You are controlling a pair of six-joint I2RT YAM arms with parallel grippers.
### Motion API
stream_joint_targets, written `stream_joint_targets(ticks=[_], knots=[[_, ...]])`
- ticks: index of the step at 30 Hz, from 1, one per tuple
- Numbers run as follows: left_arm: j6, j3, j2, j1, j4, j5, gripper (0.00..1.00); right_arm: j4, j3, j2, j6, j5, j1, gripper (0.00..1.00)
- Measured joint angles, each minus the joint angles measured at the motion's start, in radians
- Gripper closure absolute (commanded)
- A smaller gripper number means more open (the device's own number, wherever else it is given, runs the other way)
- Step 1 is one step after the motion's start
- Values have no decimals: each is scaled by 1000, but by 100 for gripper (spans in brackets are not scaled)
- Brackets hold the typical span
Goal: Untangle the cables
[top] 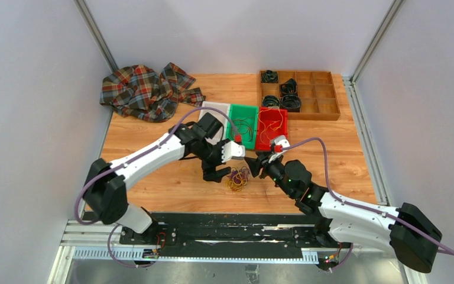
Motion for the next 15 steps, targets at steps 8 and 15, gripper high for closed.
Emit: stream_joint_targets(ticks=[8, 15], knots=[[55, 116, 175, -23, -10, -20, 55, -62, -10, -59, 3, 14, -13, 53], [93, 136, 222, -24, -51, -21, 91, -96, -10, -77, 3, 14, -19, 51]])
